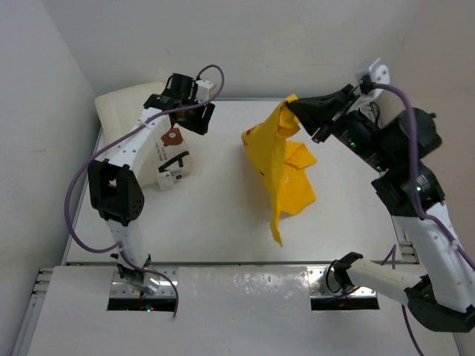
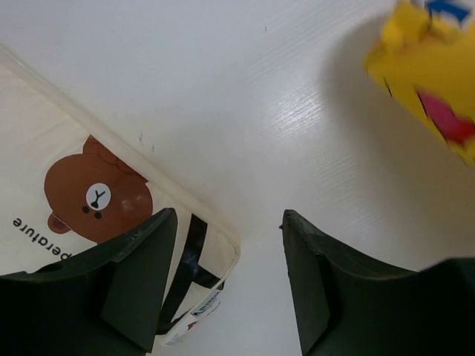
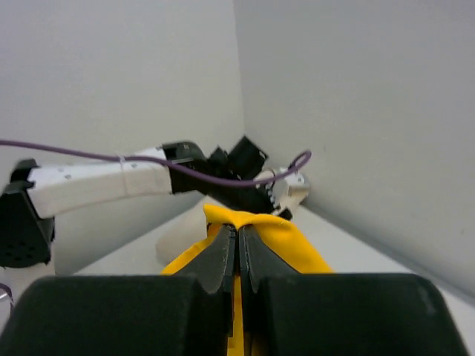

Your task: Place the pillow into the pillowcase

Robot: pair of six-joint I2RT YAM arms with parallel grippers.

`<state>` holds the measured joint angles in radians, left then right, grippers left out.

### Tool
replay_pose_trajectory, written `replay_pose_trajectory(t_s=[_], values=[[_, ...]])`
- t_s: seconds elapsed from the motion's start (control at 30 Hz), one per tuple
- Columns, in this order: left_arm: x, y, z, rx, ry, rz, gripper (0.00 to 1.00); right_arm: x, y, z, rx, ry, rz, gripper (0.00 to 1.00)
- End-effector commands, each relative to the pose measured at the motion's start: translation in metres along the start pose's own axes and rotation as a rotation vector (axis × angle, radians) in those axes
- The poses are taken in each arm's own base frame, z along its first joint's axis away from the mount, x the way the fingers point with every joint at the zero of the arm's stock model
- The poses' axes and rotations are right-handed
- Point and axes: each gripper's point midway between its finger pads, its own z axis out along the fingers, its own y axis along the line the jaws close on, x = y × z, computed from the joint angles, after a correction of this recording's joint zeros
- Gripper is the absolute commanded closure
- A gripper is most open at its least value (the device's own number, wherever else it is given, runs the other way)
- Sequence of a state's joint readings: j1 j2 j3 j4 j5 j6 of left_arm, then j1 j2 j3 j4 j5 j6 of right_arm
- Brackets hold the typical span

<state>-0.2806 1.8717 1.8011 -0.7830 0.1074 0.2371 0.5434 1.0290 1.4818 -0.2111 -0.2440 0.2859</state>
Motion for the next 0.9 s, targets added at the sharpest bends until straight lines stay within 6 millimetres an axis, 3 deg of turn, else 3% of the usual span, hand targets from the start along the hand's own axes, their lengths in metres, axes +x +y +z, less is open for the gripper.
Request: replay_pose_trajectory(t_s=[0.0, 0.07, 0.1, 0.17, 0.2, 0.23, 0.27, 0.3, 0.33, 0.37, 0.4, 0.43, 0.47, 0.53, 0.63, 0.67, 0.7, 0.73, 0.77, 0.8, 0.83, 0.87], values=[[-0.036, 0.013, -0.029, -0.047, -0.118, 0.022, 0.42, -0.041, 0.006, -0.005, -0.019, -0.099, -0.084, 1.0], [-0.039, 0.014, -0.03, -0.05, -0.126, 0.022, 0.43, -0.03, -0.007, 0.006, 0.025, -0.06, -0.105, 1.0], [-0.04, 0.013, -0.03, -0.049, -0.127, 0.022, 0.43, -0.005, -0.022, 0.027, 0.056, 0.016, -0.102, 1.0], [-0.04, 0.013, -0.03, -0.047, -0.131, 0.02, 0.42, 0.02, -0.049, 0.045, 0.14, 0.134, -0.105, 1.0], [-0.04, 0.013, -0.031, -0.045, -0.13, 0.02, 0.42, 0.071, -0.072, 0.074, 0.169, 0.274, -0.073, 1.0], [-0.041, 0.012, -0.032, -0.045, -0.133, 0.021, 0.42, 0.077, -0.08, 0.083, 0.182, 0.333, -0.055, 1.0], [-0.039, 0.012, -0.032, -0.047, -0.13, 0.021, 0.42, 0.134, -0.103, 0.108, 0.202, 0.467, -0.017, 1.0], [-0.039, 0.014, -0.033, -0.053, -0.13, 0.02, 0.42, 0.121, -0.104, 0.105, 0.211, 0.461, -0.015, 1.0], [-0.04, 0.016, -0.035, -0.067, -0.131, 0.017, 0.41, 0.168, -0.121, 0.124, 0.227, 0.585, 0.021, 0.96], [-0.04, 0.017, -0.036, -0.072, -0.131, 0.019, 0.41, 0.169, -0.131, 0.137, 0.249, 0.585, 0.045, 0.55], [-0.039, 0.02, -0.037, -0.088, -0.128, 0.016, 0.41, 0.193, -0.141, 0.144, 0.269, 0.639, 0.08, 0.27], [-0.038, 0.022, -0.039, -0.098, -0.128, 0.016, 0.39, 0.257, -0.154, 0.144, 0.297, 0.792, 0.141, 0.09], [-0.038, 0.022, -0.04, -0.102, -0.126, 0.02, 0.38, 0.271, -0.16, 0.144, 0.32, 0.822, 0.202, 0.01], [-0.034, 0.024, -0.043, -0.116, -0.115, 0.028, 0.35, 0.291, -0.168, 0.138, 0.351, 0.865, 0.303, 0.01], [-0.028, 0.025, -0.039, -0.116, -0.096, 0.031, 0.34, 0.276, -0.174, 0.115, 0.383, 0.786, 0.331, 0.01], [-0.027, 0.025, -0.037, -0.111, -0.094, 0.029, 0.34, 0.305, -0.173, 0.092, 0.407, 0.836, 0.349, 0.01], [-0.026, 0.021, -0.033, -0.092, -0.091, 0.032, 0.33, 0.265, -0.177, 0.092, 0.402, 0.702, 0.307, 0.01], [-0.025, 0.018, -0.029, -0.076, -0.089, 0.03, 0.33, 0.262, -0.178, 0.084, 0.407, 0.686, 0.299, 0.01], [-0.025, 0.011, -0.025, -0.04, -0.092, 0.033, 0.33, 0.276, -0.179, 0.069, 0.42, 0.711, 0.303, 0.03], [-0.025, 0.003, -0.022, -0.017, -0.089, 0.041, 0.33, 0.275, -0.183, 0.058, 0.428, 0.718, 0.29, 0.42], [-0.025, -0.002, -0.02, 0.003, -0.089, 0.046, 0.34, 0.271, -0.183, 0.048, 0.438, 0.718, 0.289, 0.69], [-0.024, -0.009, -0.015, 0.031, -0.084, 0.05, 0.35, 0.285, -0.185, 0.031, 0.474, 0.765, 0.304, 0.87]])
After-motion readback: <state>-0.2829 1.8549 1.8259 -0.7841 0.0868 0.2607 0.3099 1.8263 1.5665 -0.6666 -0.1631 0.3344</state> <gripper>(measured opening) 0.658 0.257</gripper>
